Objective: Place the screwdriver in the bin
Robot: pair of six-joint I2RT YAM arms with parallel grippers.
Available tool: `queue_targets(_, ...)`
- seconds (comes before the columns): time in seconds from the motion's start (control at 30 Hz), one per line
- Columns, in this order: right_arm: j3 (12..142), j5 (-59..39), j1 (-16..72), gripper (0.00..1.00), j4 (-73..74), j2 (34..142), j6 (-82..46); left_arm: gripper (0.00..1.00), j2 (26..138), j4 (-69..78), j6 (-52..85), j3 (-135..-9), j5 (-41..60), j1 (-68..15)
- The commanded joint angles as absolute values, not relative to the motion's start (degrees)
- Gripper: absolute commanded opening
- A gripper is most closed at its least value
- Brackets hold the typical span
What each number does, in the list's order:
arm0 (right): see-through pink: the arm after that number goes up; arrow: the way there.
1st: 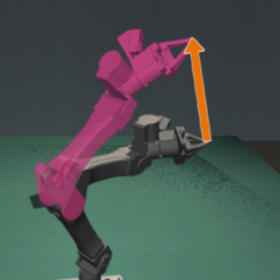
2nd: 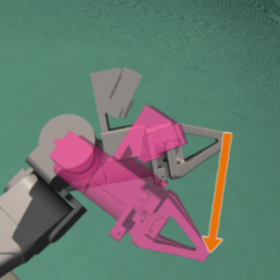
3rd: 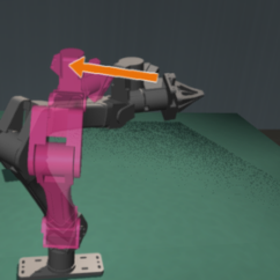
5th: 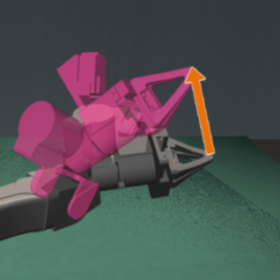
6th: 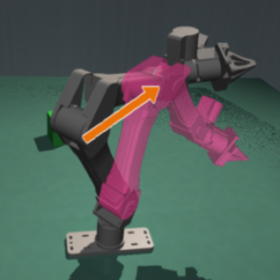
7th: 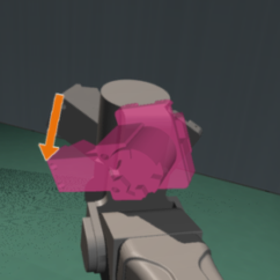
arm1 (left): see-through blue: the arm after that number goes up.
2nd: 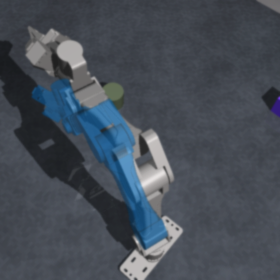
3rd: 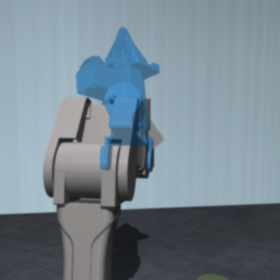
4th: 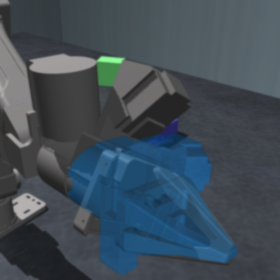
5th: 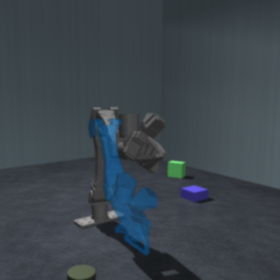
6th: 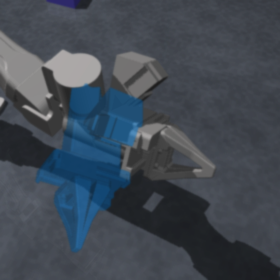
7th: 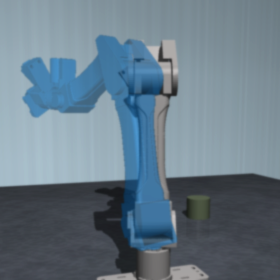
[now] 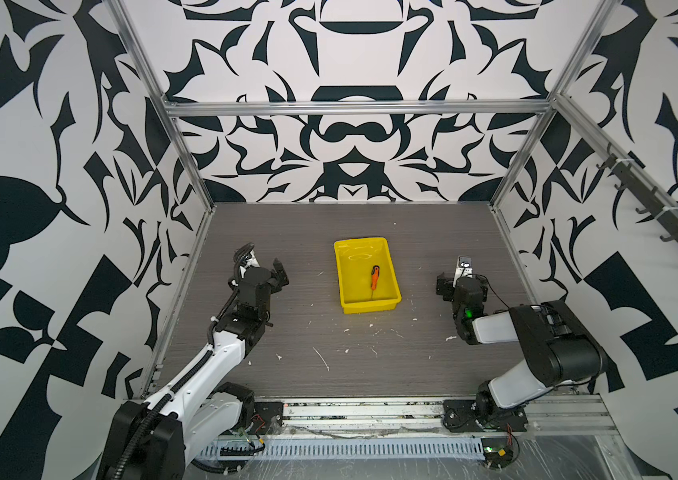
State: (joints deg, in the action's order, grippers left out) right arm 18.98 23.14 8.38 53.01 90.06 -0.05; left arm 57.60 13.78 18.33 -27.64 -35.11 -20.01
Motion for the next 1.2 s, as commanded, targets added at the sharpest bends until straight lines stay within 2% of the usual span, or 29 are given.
queue_targets(0.0, 19.3, 23.2, 8.5, 1.00, 55.2, 89.6, -0.5, 1.00, 58.3, 23.9, 7.5, -23.1, -47.1, -19.8)
queue_targets(0.17, 19.3, 23.2, 8.5, 1.00, 55.3, 89.6, -0.5, 1.00, 58.4, 29.2, 4.8, -19.4, -45.1, -17.2)
queue_targets(0.23, 19.3, 23.2, 8.5, 1.00, 55.3, 89.6, -0.4, 1.00, 59.3, 30.8, 3.9, -17.6, -40.8, -14.3)
queue_targets(0.4, 19.3, 23.2, 8.5, 1.00, 55.3, 89.6, -0.4, 1.00, 63.4, 43.2, 3.8, -12.2, -36.4, -8.5)
queue_targets(0.53, 19.3, 23.3, 8.4, 1.00, 55.3, 89.6, -0.4, 1.00, 65.8, 43.4, 4.8, -13.0, -31.0, -5.3)
queue_targets(0.7, 19.3, 23.2, 8.5, 1.00, 55.3, 89.6, -0.5, 1.00, 68.3, 45.7, 3.4, -13.6, -29.6, -4.5)
queue_targets(1.0, 19.3, 23.2, 8.4, 1.00, 55.2, 89.6, -0.4, 1.00, 72.6, 53.6, 3.3, -13.0, -20.1, -0.6)
queue_targets(1.17, 19.3, 23.2, 8.5, 1.00, 55.3, 89.6, -0.4, 1.00, 77.7, 57.1, 5.6, -13.3, -19.2, 0.3)
